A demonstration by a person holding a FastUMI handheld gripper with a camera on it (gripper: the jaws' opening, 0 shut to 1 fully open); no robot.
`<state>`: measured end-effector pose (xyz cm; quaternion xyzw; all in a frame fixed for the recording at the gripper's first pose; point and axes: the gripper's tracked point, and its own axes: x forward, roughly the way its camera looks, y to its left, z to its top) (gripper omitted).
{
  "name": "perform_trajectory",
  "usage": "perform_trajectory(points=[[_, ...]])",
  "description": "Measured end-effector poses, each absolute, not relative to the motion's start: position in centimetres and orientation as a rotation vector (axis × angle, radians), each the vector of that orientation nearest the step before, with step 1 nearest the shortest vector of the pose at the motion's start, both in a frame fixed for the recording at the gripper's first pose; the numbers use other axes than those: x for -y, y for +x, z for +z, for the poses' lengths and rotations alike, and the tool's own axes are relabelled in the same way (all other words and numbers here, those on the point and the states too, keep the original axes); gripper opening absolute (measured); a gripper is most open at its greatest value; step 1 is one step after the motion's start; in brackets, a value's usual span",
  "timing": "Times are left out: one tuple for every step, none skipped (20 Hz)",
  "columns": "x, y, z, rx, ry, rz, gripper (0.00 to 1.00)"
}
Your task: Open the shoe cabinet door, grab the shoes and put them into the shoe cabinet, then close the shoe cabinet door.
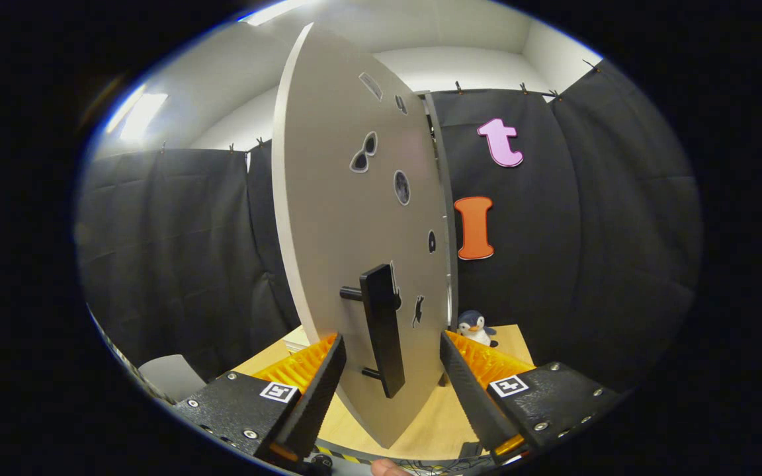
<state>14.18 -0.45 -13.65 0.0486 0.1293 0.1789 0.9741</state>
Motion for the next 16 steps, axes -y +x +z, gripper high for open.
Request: perform_trajectory(points=[[-0.2,14.4,-13.8,-0.269,0.09,0.365,0.9],[-0.7,14.5,-13.7,-0.272,0.079,0.37,0.9],[-1.3,14.7,-13.7,-0.276,0.071,0.378,0.9],[-2.0,15.0,-13.9,-0.282,0.067,0.387,0.9],[-2.8,15.5,-13.9,-0.288,0.064,0.398,0.9],[-3.8,16.3,-14.0,-0.293,0.06,0.409,0.9],[-4.6,17.1,-14.0,-0.298,0.053,0.417,0.9],[-5.6,17.9,-14.1,-0.302,0.044,0.425,0.91],[-6.6,18.6,-14.0,-0.304,0.035,0.434,0.9],[-7.7,19.1,-14.1,-0.307,0.029,0.44,0.91],[-8.8,19.5,-14.3,-0.309,0.025,0.447,0.91],[-10.1,19.7,-14.7,-0.314,0.022,0.456,0.91],[-11.4,20.2,-14.9,-0.316,0.02,0.463,0.91],[-12.6,20.8,-15.2,-0.321,0.019,0.466,0.91],[-13.8,21.6,-15.5,-0.324,0.021,0.462,0.91],[-15.1,22.4,-15.6,-0.326,0.021,0.457,0.91]])
